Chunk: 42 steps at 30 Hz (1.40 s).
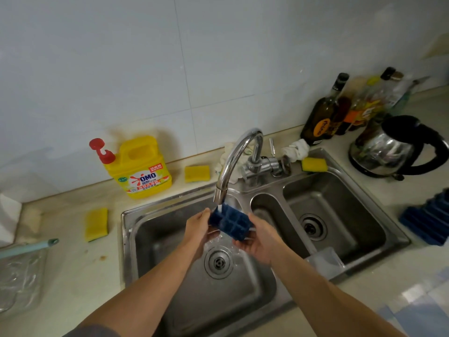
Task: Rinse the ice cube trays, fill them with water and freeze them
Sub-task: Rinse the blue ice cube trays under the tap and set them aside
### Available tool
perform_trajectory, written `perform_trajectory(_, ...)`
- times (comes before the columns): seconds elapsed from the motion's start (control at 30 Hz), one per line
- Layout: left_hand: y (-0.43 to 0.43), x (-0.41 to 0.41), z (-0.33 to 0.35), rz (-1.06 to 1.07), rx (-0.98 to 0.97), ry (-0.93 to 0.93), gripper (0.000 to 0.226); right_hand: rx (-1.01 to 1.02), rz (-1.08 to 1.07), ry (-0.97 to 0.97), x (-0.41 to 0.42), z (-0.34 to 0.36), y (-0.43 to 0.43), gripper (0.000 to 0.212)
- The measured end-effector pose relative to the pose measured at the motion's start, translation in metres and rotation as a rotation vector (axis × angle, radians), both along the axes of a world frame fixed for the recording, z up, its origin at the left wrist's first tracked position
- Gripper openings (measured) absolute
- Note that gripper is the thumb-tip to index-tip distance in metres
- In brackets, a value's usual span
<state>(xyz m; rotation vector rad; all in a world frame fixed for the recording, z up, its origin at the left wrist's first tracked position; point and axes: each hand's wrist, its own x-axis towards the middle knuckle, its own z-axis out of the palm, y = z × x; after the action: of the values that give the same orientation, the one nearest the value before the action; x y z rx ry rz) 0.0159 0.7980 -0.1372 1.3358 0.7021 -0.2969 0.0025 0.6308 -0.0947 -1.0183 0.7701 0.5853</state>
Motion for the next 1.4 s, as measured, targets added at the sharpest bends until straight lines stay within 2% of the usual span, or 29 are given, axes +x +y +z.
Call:
perform_trajectory(0.13, -0.008, -0.013, 0.006, -0.136, 0.044, -0.017, 0.034, -0.239, 0.157, -0.108, -0.005, 0.004, -0.013, 0.024)
perform_trajectory(0.23, -0.012, -0.020, 0.015, -0.254, 0.059, -0.052, 0.050, -0.552, 0.349, -0.339, -0.008, 0.005, -0.024, 0.021)
perform_trajectory(0.3, -0.016, -0.021, 0.021, -0.294, 0.077, -0.067, 0.050, -0.768, 0.495, -0.527, -0.012, 0.007, -0.033, 0.014)
perform_trajectory(0.37, -0.021, -0.021, 0.026, -0.360, 0.125, -0.120, 0.046, -0.881, 0.572, -0.674, -0.017, 0.012, -0.043, 0.011)
perform_trajectory(0.5, -0.036, -0.016, 0.040, -0.477, 0.314, -0.383, 0.033, -1.106, 0.694, -0.955, -0.017, 0.028, -0.066, 0.033)
perform_trajectory(0.57, -0.049, -0.010, 0.053, -0.489, 0.364, -0.513, 0.030, -1.175, 0.717, -1.034, -0.012, 0.042, -0.081, 0.038)
perform_trajectory(0.73, -0.084, 0.011, 0.089, -0.470, 0.422, -0.775, 0.043, -1.312, 0.602, -1.241, 0.000, 0.066, -0.121, 0.037)
perform_trajectory(0.8, -0.099, 0.016, 0.090, -0.506, 0.521, -0.812, 0.045, -1.351, 0.598, -1.225, 0.004, 0.060, -0.137, 0.035)
perform_trajectory(0.9, -0.125, 0.019, 0.075, -0.708, 0.753, -0.754, 0.046, -1.347, 0.728, -1.037, 0.003, 0.041, -0.161, 0.034)
perform_trajectory(0.97, -0.145, 0.025, 0.078, -0.816, 0.736, -0.658, 0.048, -1.350, 0.772, -0.955, 0.004, 0.038, -0.178, 0.034)
perform_trajectory(1.03, -0.166, 0.036, 0.095, -0.778, 0.670, -0.732, 0.049, -1.393, 0.678, -1.041, 0.013, 0.053, -0.196, 0.035)
perform_trajectory(1.17, -0.206, 0.063, 0.140, -0.541, 0.759, -1.077, 0.047, -1.492, 0.399, -1.358, 0.038, 0.104, -0.238, 0.038)
perform_trajectory(1.23, -0.226, 0.066, 0.147, -0.462, 0.796, -1.144, 0.051, -1.498, 0.346, -1.398, 0.043, 0.109, -0.259, 0.040)
perform_trajectory(1.3, -0.247, 0.064, 0.133, -0.571, 0.882, -1.050, 0.058, -1.505, 0.448, -1.301, 0.038, 0.089, -0.279, 0.040)
perform_trajectory(1.33, -0.257, 0.062, 0.119, -0.710, 0.952, -0.908, 0.064, -1.490, 0.565, -1.187, 0.034, 0.072, -0.291, 0.040)
perform_trajectory(1.4, -0.272, 0.059, 0.088, -0.979, 1.008, -0.506, 0.081, -1.427, 0.775, -0.949, 0.026, 0.036, -0.318, 0.043)
